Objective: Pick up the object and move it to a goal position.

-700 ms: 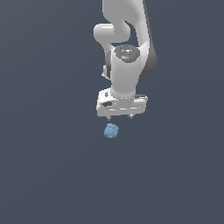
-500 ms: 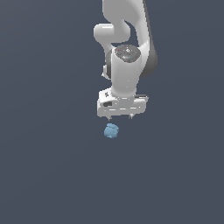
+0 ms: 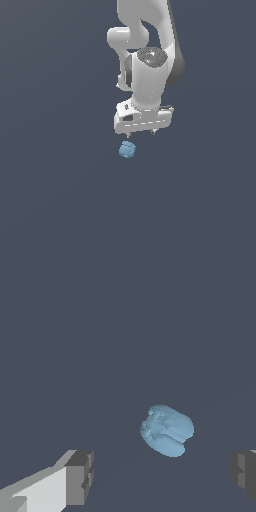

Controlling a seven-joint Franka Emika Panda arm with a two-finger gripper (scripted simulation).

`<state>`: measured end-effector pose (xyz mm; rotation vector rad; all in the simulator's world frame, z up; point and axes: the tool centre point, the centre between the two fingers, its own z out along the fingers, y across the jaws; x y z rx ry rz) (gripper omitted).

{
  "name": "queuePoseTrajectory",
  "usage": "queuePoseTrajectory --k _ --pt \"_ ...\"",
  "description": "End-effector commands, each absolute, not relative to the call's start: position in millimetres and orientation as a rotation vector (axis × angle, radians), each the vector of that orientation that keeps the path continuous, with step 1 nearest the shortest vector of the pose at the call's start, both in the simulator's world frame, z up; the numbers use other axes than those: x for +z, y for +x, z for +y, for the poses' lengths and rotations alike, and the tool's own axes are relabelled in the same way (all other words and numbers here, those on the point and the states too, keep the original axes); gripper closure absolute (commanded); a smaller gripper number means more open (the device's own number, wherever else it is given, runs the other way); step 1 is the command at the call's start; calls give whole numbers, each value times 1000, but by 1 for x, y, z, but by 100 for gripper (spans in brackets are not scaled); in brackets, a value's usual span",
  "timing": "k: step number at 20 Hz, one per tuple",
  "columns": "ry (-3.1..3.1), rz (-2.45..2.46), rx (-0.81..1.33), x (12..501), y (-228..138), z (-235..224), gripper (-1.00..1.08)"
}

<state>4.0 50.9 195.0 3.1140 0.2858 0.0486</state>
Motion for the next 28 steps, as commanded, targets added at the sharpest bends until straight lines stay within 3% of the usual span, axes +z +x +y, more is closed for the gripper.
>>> queuePoseTrajectory --k 1,28 --pt "3115 276 47 193 4 50 -92" --pt "3106 -469 0 92 -15 -1 -92"
